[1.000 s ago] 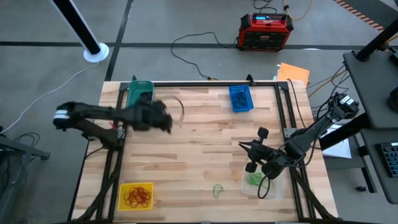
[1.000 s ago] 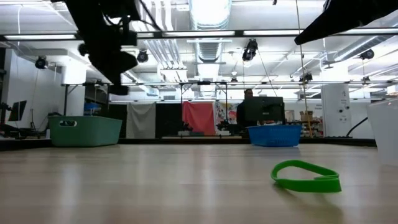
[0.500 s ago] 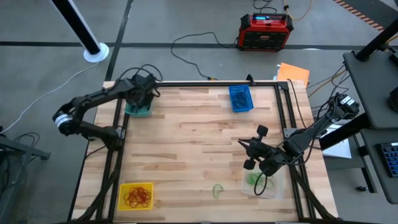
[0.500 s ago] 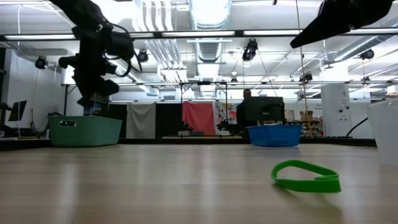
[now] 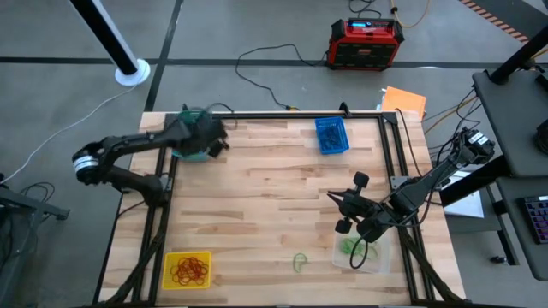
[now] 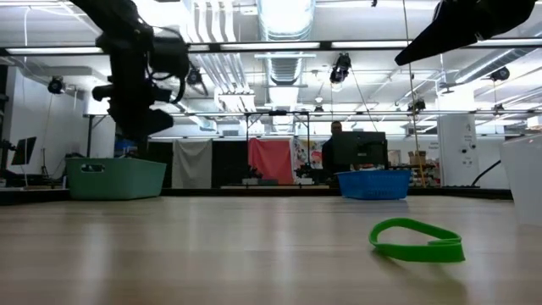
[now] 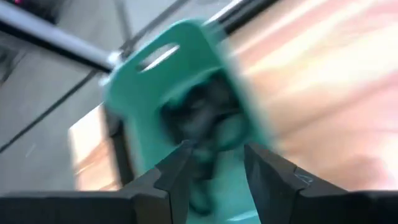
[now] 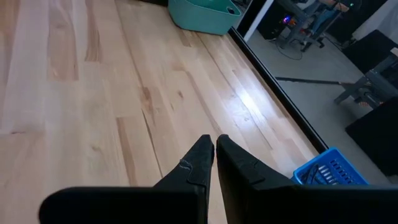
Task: Sort rubber bands into baskets
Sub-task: Put the green rubber band into the transparent bin
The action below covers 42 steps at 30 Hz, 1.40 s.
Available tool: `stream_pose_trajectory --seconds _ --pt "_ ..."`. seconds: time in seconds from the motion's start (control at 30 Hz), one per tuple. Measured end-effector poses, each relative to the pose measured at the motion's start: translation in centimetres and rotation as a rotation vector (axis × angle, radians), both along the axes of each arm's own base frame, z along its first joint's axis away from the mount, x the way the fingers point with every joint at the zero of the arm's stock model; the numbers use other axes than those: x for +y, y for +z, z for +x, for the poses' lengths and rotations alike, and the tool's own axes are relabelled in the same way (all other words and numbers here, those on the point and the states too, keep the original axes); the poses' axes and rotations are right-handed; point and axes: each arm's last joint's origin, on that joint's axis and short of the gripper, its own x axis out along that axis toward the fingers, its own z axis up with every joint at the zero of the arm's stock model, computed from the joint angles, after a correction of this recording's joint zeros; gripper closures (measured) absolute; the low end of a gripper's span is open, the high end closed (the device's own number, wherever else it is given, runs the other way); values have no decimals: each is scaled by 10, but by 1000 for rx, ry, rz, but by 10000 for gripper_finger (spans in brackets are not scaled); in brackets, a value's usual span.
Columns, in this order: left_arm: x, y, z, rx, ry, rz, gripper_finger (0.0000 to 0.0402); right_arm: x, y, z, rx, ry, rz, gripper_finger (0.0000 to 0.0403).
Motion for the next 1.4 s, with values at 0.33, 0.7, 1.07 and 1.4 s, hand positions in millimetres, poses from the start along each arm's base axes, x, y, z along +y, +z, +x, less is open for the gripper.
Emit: stream_pose_trajectory --seconds 0.33,0.7,1.07,1.4 --pt "-141 -10 38 -324 -594 37 274 1 3 3 -57 -17 59 385" --pt "-250 0 39 -533 -935 232 274 -2 25 31 -170 168 232 385" --pt "-275 -2 64 -394 -1017 345 274 21 15 67 131 235 311 385" --pt "-280 -5 72 -341 -1014 378 274 58 -11 116 466 330 432 385"
